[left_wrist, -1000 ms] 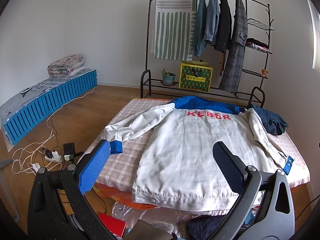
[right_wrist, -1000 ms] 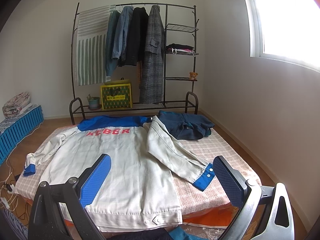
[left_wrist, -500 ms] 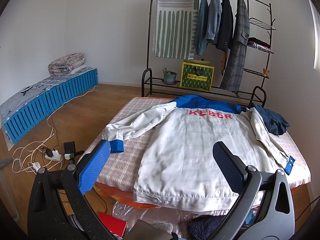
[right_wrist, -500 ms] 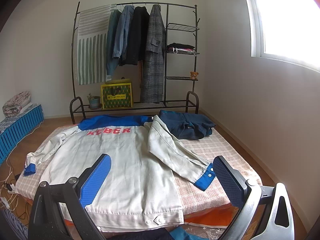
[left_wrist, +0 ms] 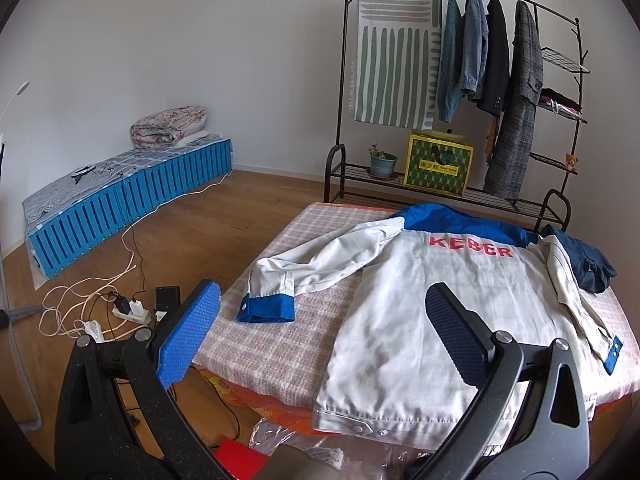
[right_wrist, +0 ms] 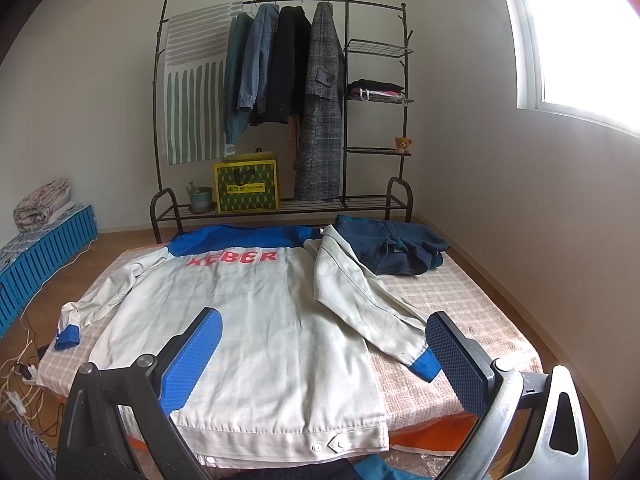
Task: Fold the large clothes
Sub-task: 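Grasp the blue cuff of the jacket sleeve with the left tool and lift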
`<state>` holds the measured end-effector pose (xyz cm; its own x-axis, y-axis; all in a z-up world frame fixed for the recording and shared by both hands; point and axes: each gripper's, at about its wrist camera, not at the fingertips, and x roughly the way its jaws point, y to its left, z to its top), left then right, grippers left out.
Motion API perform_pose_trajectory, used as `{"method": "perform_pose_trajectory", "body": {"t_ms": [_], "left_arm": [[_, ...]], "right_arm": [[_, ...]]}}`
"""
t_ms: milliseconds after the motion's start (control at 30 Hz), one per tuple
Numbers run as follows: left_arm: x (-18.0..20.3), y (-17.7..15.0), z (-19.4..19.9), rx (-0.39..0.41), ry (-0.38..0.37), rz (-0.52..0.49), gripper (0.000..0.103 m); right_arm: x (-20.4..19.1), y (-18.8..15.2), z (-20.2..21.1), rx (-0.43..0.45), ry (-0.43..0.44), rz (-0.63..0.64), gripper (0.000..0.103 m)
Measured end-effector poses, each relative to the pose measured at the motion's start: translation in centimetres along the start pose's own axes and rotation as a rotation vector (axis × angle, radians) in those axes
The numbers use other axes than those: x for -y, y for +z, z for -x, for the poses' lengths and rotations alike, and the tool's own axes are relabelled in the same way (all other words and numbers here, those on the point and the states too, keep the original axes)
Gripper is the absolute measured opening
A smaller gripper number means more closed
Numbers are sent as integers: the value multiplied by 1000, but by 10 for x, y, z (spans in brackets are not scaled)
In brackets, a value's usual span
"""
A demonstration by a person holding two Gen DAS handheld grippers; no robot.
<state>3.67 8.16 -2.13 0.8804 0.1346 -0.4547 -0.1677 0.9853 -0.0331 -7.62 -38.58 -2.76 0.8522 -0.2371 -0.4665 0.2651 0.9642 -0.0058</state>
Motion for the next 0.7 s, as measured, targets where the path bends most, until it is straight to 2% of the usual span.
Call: {"method": "perform_pose_trajectory", "body": {"t_ms": [200, 300, 433, 600, 700], "left_arm": [[-59, 11, -54, -32, 30, 69, 103], [-98, 14, -88, -56, -14, 153, 103], [-149, 11, -148, -177, -38, 284, 101], [-186, -9, -226, -360, -156, 461, 101], [-199, -24, -266, -429, -207, 560, 94]], "right_arm": [[-13, -3, -15, -21, 18, 3, 103], [-21, -5, -21, 4, 23, 8, 103], [-33, -8, -27, 31, 66, 1, 103], [-56, -6, -43, -11, 110, 24, 103], [-70, -5, -49, -24, 125, 46, 103]]}}
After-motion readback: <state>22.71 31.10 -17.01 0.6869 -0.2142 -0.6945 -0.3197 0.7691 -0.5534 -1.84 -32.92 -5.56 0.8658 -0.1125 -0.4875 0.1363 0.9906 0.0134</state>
